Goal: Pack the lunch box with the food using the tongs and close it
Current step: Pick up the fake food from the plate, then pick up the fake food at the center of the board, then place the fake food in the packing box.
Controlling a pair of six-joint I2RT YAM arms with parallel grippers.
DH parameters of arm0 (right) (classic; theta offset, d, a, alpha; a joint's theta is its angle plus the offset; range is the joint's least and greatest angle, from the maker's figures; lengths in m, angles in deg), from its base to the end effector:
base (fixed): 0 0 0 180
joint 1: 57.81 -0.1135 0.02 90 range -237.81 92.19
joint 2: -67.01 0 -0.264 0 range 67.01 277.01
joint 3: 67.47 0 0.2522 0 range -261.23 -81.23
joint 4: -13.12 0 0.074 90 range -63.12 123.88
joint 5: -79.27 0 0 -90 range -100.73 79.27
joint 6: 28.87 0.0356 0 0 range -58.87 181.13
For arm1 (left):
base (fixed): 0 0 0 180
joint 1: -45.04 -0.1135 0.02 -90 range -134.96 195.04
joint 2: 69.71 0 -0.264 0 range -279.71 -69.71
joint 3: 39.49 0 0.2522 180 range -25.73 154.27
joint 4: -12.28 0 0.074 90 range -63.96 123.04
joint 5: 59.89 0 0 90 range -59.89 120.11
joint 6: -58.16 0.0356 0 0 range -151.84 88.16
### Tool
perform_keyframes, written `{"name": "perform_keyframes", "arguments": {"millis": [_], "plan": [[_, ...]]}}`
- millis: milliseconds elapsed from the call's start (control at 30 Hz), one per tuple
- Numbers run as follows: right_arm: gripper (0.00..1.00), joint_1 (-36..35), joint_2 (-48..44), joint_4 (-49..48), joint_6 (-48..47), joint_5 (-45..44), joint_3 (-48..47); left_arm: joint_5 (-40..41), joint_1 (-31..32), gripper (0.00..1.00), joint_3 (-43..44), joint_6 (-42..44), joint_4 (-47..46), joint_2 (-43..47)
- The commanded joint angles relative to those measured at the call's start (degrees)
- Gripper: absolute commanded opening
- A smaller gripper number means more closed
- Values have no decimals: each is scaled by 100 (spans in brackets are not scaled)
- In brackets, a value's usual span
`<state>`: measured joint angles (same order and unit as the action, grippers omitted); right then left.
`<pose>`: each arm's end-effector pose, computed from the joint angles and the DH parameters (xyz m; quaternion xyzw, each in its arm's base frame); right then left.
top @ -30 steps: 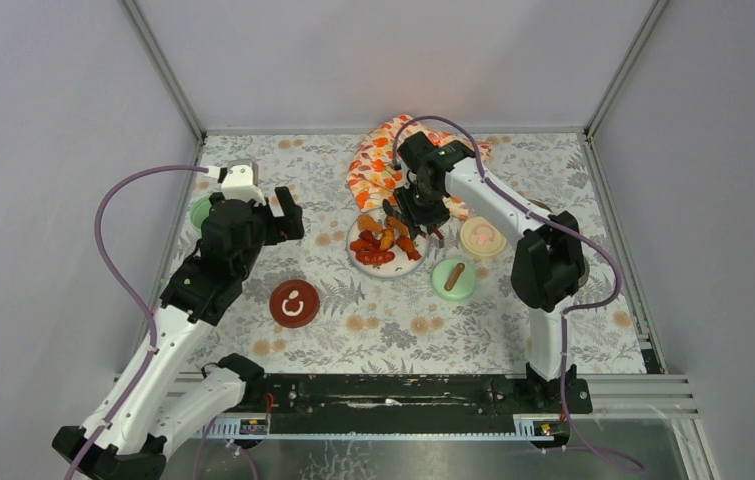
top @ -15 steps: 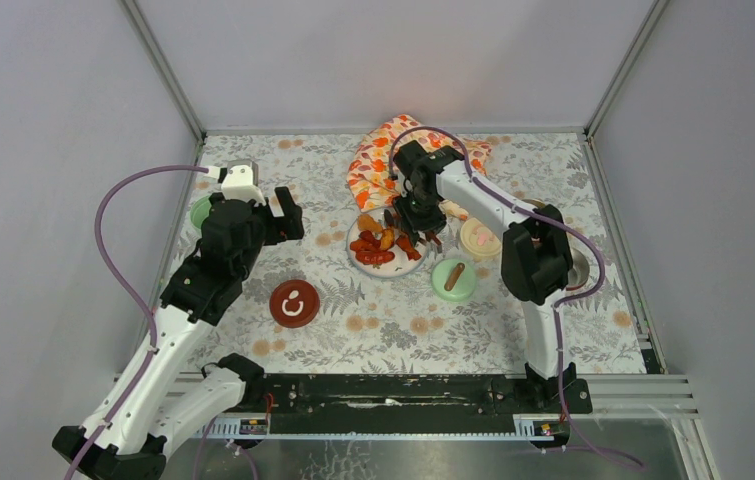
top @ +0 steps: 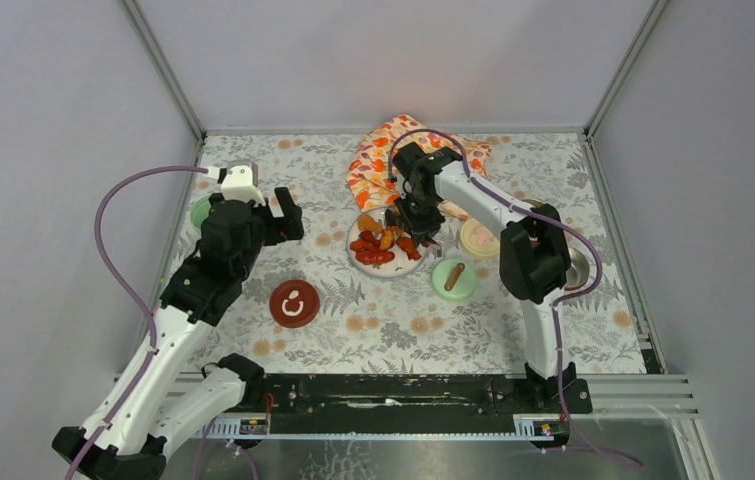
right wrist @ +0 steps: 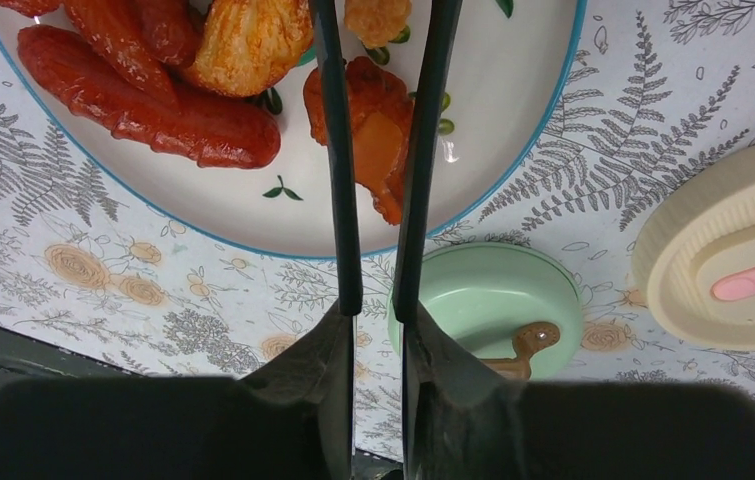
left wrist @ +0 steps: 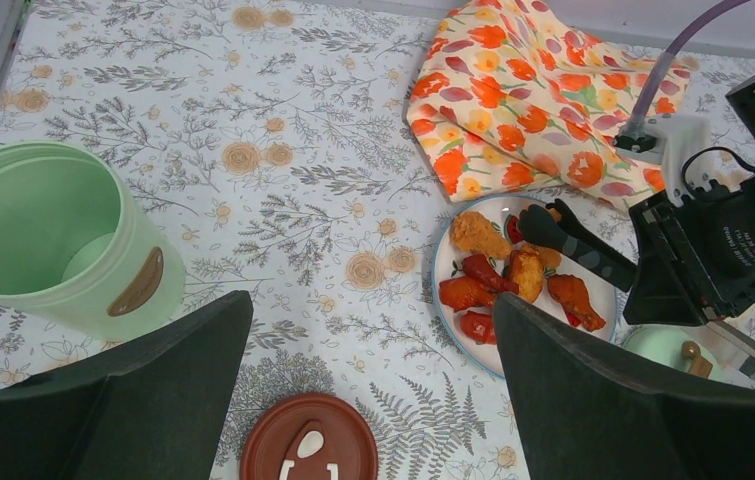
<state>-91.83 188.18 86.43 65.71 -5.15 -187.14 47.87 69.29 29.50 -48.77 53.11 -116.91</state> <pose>0.3606 0.2476 0.2272 -0.2578 0.9559 0.0892 0.1086 0.1657 -0.0627 0.3656 -0.0381 0.8086 -0.0840 0.5810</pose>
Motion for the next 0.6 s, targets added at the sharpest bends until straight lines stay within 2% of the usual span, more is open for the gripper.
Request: {"name": "perform_keyframes", "arguments": {"millis": [0, 233, 567], "plan": [[19, -43, -656, 114, 43, -16, -147, 20, -51, 98, -86, 27, -299, 144], [15, 32, -1321, 191, 274, -290, 41, 138, -52, 98, -145, 96, -274, 417], [14, 602, -2655, 419, 894, -993, 1265, 398, -44, 98, -335, 164, -357, 1205]]}}
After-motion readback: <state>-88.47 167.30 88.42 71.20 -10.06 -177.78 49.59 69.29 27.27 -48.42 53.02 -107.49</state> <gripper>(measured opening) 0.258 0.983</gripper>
